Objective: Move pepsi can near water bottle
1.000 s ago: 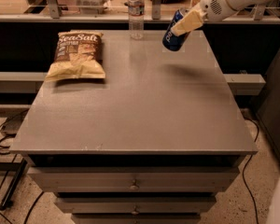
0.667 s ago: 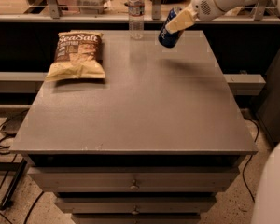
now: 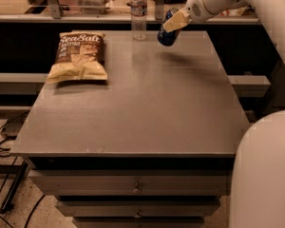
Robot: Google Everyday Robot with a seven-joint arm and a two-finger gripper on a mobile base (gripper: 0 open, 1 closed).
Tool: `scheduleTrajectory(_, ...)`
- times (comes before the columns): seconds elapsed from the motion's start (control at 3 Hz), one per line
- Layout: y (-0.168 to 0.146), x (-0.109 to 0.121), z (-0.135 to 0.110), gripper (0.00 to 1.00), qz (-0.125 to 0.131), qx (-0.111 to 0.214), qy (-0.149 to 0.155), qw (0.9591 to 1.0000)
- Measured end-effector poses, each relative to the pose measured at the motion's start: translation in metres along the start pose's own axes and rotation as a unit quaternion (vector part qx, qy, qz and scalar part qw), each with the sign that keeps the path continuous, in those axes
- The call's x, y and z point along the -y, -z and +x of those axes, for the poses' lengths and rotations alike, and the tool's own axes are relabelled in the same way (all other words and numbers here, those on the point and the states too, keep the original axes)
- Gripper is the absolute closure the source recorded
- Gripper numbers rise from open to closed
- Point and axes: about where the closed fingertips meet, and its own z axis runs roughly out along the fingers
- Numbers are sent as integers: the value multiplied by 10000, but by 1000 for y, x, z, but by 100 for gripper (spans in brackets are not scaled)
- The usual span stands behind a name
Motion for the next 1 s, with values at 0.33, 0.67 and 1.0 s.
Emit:
scheduleTrajectory(0.33, -23, 10, -3, 84, 23, 46, -129, 9999)
scheduleTrajectory(0.67, -45, 12, -10, 65, -31, 73, -124, 9999)
scheduleTrajectory(1.0, -63, 10, -15, 42, -95, 56, -115, 9999)
